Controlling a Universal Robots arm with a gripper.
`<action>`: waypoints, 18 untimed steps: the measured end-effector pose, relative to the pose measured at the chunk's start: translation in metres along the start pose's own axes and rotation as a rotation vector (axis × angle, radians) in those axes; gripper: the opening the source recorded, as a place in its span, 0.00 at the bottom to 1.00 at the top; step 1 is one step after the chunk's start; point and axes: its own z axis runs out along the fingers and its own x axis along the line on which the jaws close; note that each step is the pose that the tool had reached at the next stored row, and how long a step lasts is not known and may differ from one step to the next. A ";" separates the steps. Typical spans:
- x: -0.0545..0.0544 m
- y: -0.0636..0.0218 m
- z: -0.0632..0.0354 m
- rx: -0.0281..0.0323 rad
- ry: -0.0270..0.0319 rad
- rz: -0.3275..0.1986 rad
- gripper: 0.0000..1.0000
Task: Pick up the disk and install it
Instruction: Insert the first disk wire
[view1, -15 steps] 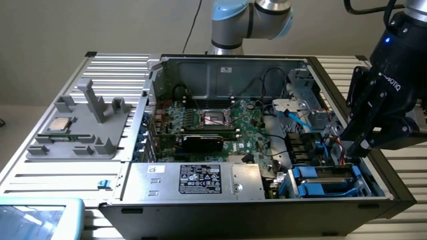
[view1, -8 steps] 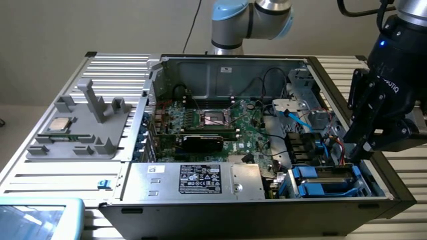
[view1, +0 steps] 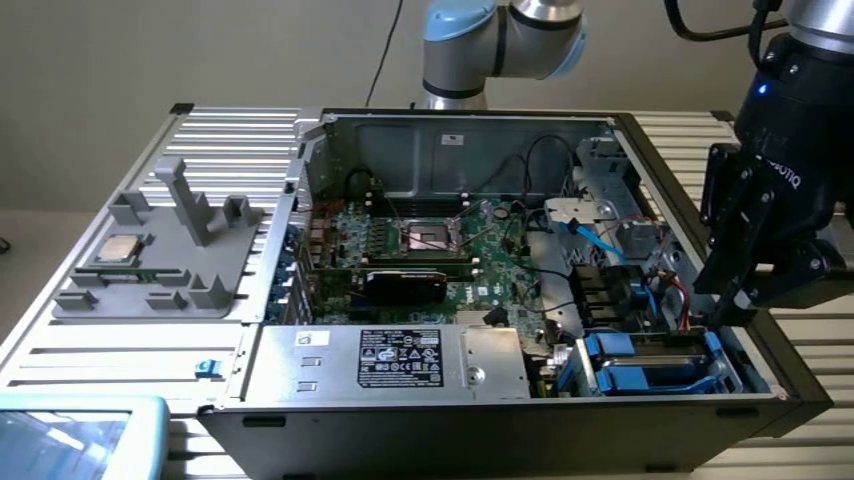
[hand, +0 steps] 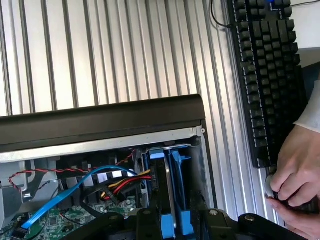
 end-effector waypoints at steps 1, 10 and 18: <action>0.000 -0.0002 0.0000 -0.0070 -0.0147 0.001 0.36; 0.000 -0.0091 0.0010 -0.0200 -0.0435 0.007 0.36; 0.005 -0.0286 0.0045 -0.0229 -0.0432 0.011 0.36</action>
